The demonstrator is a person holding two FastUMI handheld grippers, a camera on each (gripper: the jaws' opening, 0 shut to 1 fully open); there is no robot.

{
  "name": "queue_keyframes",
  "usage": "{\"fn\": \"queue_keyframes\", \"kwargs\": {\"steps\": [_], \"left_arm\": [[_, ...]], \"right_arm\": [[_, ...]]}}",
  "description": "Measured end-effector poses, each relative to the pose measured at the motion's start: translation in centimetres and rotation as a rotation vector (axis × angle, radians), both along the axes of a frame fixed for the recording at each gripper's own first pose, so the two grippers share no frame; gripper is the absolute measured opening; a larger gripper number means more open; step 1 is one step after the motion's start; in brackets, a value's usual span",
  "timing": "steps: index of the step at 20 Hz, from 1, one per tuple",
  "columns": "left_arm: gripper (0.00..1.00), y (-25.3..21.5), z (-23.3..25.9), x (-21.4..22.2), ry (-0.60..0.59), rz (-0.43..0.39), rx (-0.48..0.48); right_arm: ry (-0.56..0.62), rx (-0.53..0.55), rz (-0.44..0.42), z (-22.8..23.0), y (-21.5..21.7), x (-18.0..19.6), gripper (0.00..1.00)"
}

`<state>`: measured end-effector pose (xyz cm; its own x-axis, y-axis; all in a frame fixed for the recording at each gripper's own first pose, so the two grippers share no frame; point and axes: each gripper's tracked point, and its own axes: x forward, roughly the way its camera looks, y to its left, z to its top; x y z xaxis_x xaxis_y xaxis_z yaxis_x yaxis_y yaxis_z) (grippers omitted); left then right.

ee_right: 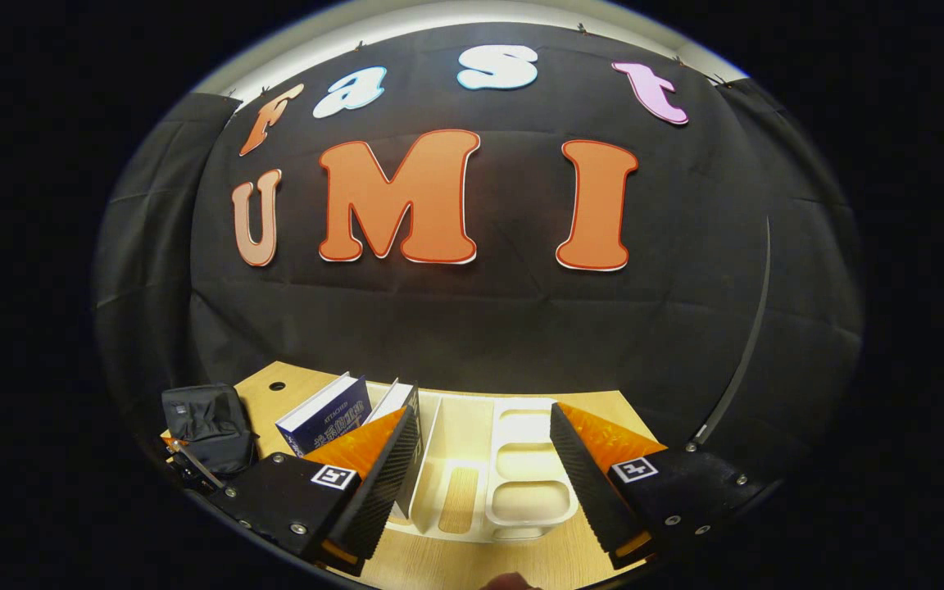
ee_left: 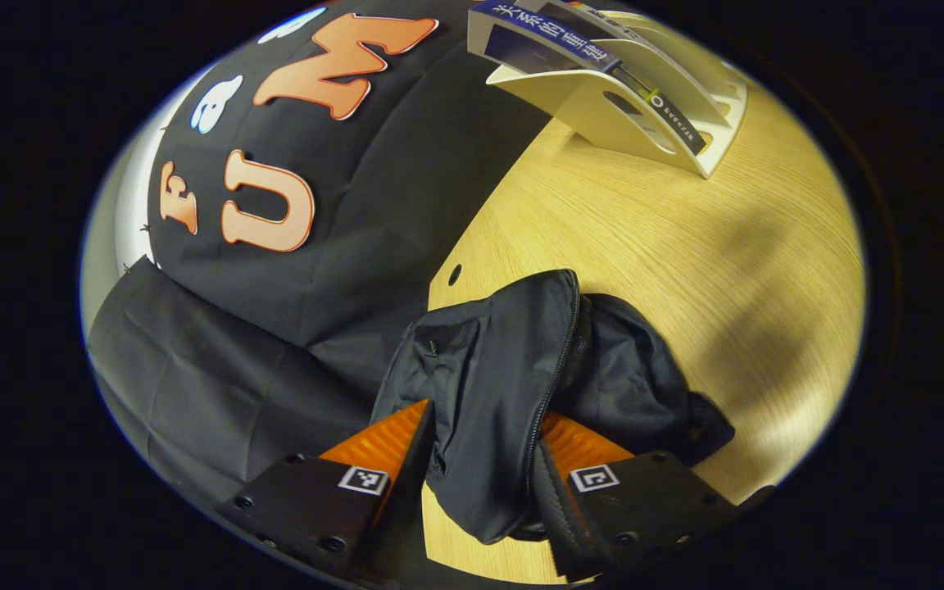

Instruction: Open the schoolbag, grab two books from the bookshelf and put them into the schoolbag.

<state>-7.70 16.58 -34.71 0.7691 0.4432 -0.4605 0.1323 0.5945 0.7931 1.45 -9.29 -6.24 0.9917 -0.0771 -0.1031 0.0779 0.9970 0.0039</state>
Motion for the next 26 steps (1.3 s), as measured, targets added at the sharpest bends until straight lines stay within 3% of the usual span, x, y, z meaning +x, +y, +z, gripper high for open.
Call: {"fn": "queue_keyframes", "kwargs": {"steps": [2,4,10,15,22,26], "left_arm": [[0.51,-0.2,0.3,0.2,0.012,0.011,-0.025],[0.37,-0.6,0.3,0.2,0.034,0.022,-0.084],[0.13,-0.5,2.2,-0.2,0.06,0.045,-0.174],[0.07,0.2,4.0,0.3,0.094,0.04,-0.322],[0.07,1.0,5.4,2.1,0.201,-0.092,-0.546],[0.07,2.1,7.2,3.3,0.261,-0.18,-0.646]], "right_arm": [[0.004,0.001,0.015,-0.1,-0.2,0.2,0.97],[0.011,-0.006,0.035,-0.4,-0.4,0.3,0.97],[0.036,-0.037,0.123,-1.2,0.5,0.9,0.97],[0.091,-0.076,0.159,-2.0,3.2,1.0,0.97],[0.192,-0.078,0.106,-2.1,8.9,2.1,0.97],[0.225,-0.137,0.075,-0.5,12.0,3.0,0.97]]}}
